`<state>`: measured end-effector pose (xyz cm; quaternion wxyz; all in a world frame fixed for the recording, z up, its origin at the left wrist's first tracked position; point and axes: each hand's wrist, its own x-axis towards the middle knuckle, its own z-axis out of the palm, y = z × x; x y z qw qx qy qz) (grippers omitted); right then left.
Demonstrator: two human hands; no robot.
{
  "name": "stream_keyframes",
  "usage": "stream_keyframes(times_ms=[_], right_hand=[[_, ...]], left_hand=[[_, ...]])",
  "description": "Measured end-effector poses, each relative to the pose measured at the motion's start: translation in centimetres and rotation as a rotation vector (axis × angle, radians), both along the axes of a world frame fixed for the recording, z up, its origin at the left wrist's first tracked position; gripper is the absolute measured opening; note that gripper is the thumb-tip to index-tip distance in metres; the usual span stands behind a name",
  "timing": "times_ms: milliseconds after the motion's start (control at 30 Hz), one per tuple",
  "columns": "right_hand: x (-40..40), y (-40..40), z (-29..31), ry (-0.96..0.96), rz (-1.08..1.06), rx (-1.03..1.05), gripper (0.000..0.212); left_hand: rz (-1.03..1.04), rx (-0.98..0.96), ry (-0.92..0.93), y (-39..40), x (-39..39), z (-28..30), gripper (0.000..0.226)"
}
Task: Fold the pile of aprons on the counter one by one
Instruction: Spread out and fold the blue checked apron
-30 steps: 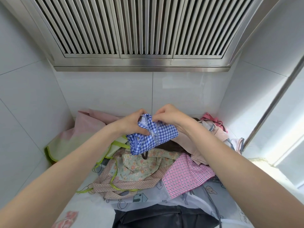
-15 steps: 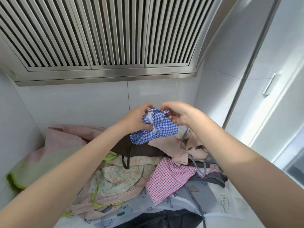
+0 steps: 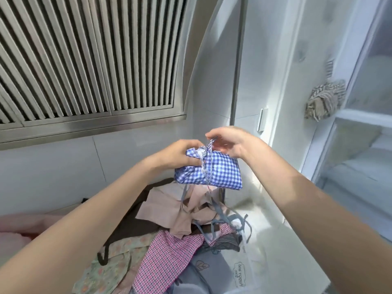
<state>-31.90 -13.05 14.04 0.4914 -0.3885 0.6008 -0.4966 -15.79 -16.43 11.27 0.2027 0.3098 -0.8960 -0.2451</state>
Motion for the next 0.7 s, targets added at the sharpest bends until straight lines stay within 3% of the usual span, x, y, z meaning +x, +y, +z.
stream_keyframes(times_ms=[100, 233, 333, 400, 500, 633, 700], right_hand=[[-4.5, -0.2, 1.0, 0.205, -0.044, -0.066, 0.006], [-11.2, -0.1, 1.6, 0.329, -0.143, -0.168, 0.012], [-17.0, -0.2, 2.9, 0.187, -0.233, -0.217, 0.01], [-21.7, -0.4, 4.7, 0.046, -0.256, -0.245, 0.01], [-27.6, -1.4, 8.0, -0.054, -0.27, -0.252, 0.036], [-31.6, -3.4, 11.9, -0.049, -0.355, -0.366, 0.027], [-32.5, -4.6, 13.1, -0.034, -0.389, -0.398, 0.025]], left_hand=[[-0.004, -0.002, 0.022, -0.5, -5.2, 0.7, 0.03], [0.046, -0.089, 0.008, -1.6, -13.1, 1.8, 0.03], [0.061, -0.113, 0.055, -1.6, -19.3, 3.6, 0.035], [0.08, -0.026, 0.181, -1.4, -23.9, 5.4, 0.035], [0.129, 0.18, 0.473, -1.2, -29.1, 8.1, 0.046], [0.161, 0.016, 0.595, -1.6, -33.3, 9.7, 0.082], [0.229, -0.115, 0.582, -2.1, -34.9, 9.9, 0.076]])
